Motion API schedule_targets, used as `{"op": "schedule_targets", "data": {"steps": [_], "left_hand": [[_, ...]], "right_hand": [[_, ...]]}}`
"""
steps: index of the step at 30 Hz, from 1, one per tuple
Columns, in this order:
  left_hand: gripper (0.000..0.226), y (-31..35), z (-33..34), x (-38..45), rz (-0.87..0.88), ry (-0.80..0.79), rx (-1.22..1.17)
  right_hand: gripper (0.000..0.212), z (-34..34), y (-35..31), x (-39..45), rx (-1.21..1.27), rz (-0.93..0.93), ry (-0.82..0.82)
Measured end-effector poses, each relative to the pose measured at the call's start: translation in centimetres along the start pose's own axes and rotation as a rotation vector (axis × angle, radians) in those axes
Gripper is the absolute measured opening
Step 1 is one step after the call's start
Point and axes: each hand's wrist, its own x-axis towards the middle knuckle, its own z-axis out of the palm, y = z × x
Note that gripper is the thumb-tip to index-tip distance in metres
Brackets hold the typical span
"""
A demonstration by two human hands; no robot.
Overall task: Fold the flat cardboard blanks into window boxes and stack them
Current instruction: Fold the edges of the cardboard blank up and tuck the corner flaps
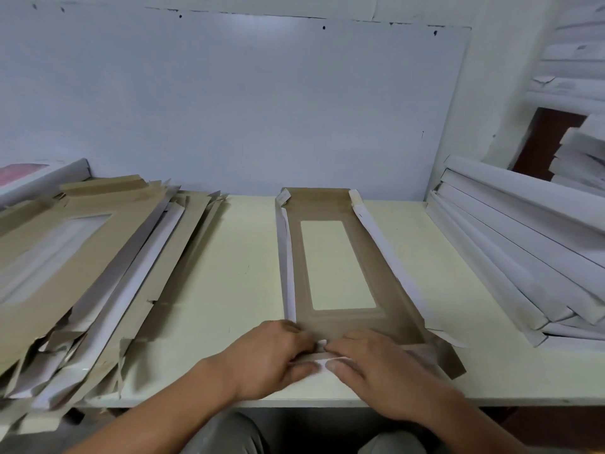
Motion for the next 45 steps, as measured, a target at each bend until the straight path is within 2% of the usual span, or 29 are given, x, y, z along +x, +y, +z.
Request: {"op": "schedule_targets", "data": {"steps": [2, 5, 6, 7, 9, 10, 12, 14, 17, 20, 24, 28, 31, 33, 35, 37, 41, 45], "left_hand": [[0.028, -0.2, 0.3, -0.1, 0.003, 0.027, -0.005], [0.031, -0.4, 0.5, 0.0, -0.018, 0.041, -0.013], [0.032, -0.4, 0.5, -0.1, -0.018, 0.040, -0.011], [0.032, -0.4, 0.5, -0.1, -0.017, 0.037, -0.013], [0.029, -0.4, 0.3, -0.1, -0.008, 0.036, -0.021], [0.027, -0.3, 0.1, -0.1, -0.001, 0.038, -0.023], [0.024, -0.1, -0.2, 0.0, 0.026, 0.030, -0.046], [0.025, 0.0, -0.4, 0.1, 0.055, 0.005, -0.045], [0.029, 0.2, -0.5, 0.0, 0.088, -0.016, -0.060], [0.036, 0.6, -0.6, -0.2, 0.123, -0.059, -0.076], [0.034, 0.4, 0.0, -0.5, 0.120, -0.045, -0.083], [0.030, 0.4, 0.2, -0.7, 0.118, -0.022, -0.069], [0.029, 0.4, 0.3, -0.6, 0.104, -0.030, -0.065], [0.030, 0.3, 0.4, -0.6, 0.097, -0.039, -0.038], [0.030, 0.3, 0.4, -0.7, 0.083, -0.041, -0.023], [0.030, 0.3, 0.3, -0.7, 0.054, -0.031, -0.028], [0.026, 0.5, 0.0, -0.9, 0.007, 0.026, -0.076], [0.024, 0.8, -0.1, -0.9, -0.047, 0.122, -0.038]], "right_hand": [[0.035, -1.4, 1.2, -0.4, 0.124, 0.002, -0.001], [0.035, -4.3, 5.3, -0.9, 0.156, 0.243, 0.313], [0.032, -5.3, 6.7, -1.3, 0.101, 0.357, 0.344], [0.028, -6.3, 8.2, -1.7, 0.003, 0.478, 0.282], [0.020, -7.2, 10.9, -2.7, -0.126, 0.668, 0.019], [0.019, -7.3, 11.8, -3.0, -0.076, 0.713, -0.094], [0.020, -7.2, 12.4, -3.3, 0.230, 0.750, -0.197], [0.019, -7.3, 12.2, -3.2, 0.420, 0.711, -0.235], [0.021, -7.2, 11.7, -2.8, 0.436, 0.608, -0.230], [0.024, -6.8, 11.6, -2.1, 0.409, 0.607, -0.239], [0.020, -5.8, 11.7, -1.3, 0.372, 0.658, -0.142], [0.017, -4.9, 11.8, -1.2, 0.522, 0.698, -0.034], [0.032, -5.2, 12.2, -1.5, 0.735, 0.666, -0.120], [0.036, -5.6, 12.5, -1.8, 0.792, 0.602, -0.212], [0.039, -5.8, 13.0, -2.2, 0.780, 0.563, -0.257], [0.036, -5.8, 13.5, -2.5, 0.757, 0.558, -0.235], [0.006, -5.1, 13.1, -2.5, 0.570, 0.526, -0.170], [0.012, -4.8, 12.9, -2.5, 0.377, 0.450, -0.064]]}}
